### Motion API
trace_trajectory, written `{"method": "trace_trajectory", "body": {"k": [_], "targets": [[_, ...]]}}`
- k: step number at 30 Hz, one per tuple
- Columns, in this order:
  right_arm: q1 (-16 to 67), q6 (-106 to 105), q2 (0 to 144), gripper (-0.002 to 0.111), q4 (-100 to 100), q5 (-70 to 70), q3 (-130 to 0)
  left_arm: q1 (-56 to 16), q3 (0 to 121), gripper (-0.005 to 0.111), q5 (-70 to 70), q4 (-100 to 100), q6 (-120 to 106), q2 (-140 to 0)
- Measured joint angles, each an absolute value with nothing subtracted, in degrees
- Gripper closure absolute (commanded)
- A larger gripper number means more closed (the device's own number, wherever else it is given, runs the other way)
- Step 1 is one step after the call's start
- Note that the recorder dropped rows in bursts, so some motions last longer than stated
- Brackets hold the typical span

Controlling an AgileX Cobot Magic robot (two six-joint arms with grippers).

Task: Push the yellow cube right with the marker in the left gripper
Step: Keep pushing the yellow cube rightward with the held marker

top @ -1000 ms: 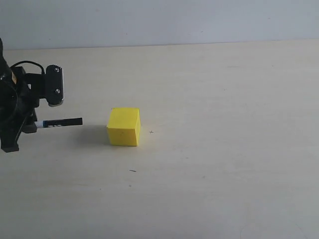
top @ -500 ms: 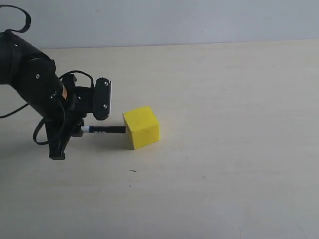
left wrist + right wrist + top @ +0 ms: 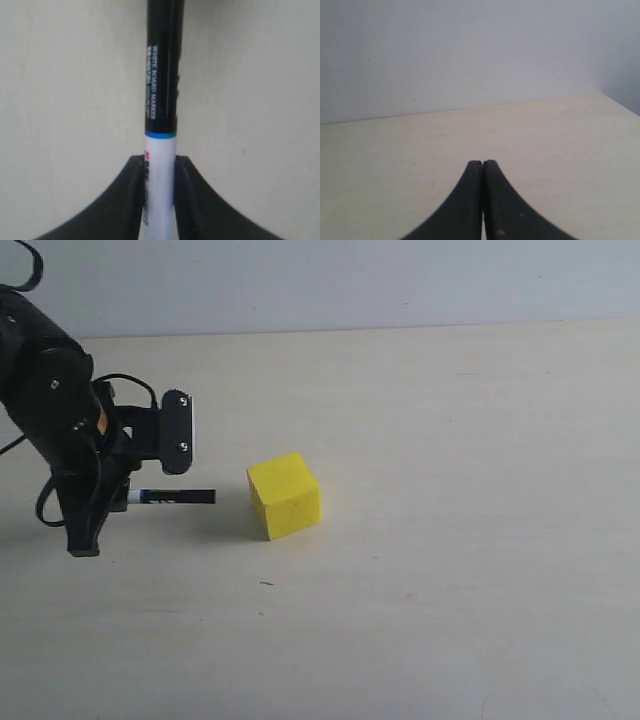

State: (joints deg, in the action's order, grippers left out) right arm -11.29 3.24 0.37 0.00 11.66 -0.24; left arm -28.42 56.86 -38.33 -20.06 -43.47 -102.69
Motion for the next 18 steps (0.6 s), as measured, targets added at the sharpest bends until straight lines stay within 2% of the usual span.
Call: {"method": "trace_trajectory", "body": {"k": [8, 13, 18], "targets": [[-11.3, 3.2, 0.4, 0.108, 0.0, 11.7, -0.2, -36.8, 62.7, 0.107, -37.0, -21.5, -36.5, -108.1], [-11.3, 3.2, 0.4, 0.108, 0.0, 11.7, -0.2, -36.4, 63.3, 0.107, -44.9, -27.9, -31.0, -108.3], [-11.3, 3.2, 0.4, 0.108, 0.0, 11.7, -0.2, -35.5, 63.3, 0.107, -47.0, -29.4, -28.9, -108.3]]}}
